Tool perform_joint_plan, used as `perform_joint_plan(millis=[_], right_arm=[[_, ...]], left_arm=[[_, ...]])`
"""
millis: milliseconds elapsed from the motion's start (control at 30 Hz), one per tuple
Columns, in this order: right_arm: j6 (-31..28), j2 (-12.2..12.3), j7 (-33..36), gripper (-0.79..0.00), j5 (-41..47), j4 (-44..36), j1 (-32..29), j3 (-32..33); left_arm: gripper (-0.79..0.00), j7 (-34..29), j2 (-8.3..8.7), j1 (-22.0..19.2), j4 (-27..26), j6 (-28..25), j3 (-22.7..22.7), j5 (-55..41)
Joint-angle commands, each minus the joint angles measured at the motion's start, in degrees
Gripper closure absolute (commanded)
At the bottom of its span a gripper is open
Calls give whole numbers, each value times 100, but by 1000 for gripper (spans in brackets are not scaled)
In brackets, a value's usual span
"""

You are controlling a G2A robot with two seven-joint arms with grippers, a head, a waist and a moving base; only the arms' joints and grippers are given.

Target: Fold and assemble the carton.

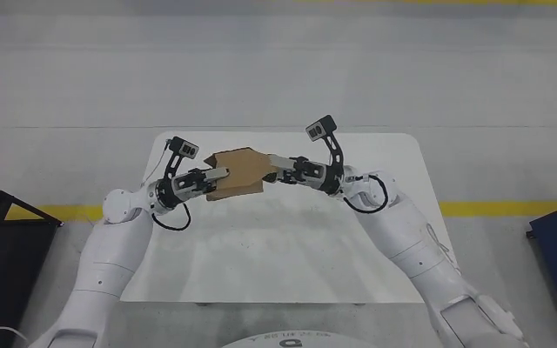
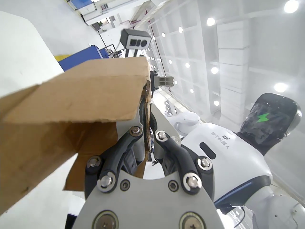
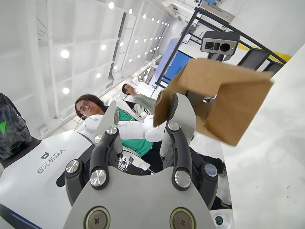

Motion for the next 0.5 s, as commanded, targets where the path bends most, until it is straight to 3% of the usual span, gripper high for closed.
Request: perform_joint_plan(millis=[0, 467], right_arm=[[-5, -17, -28, -422, -15, 42, 39, -38], [-64, -96, -218, -379, -260, 240, 179, -161]], left_arm=[[0, -72, -5, -5, 35, 151, 13, -180], [0, -357, 24, -141, 202, 437, -105, -401]])
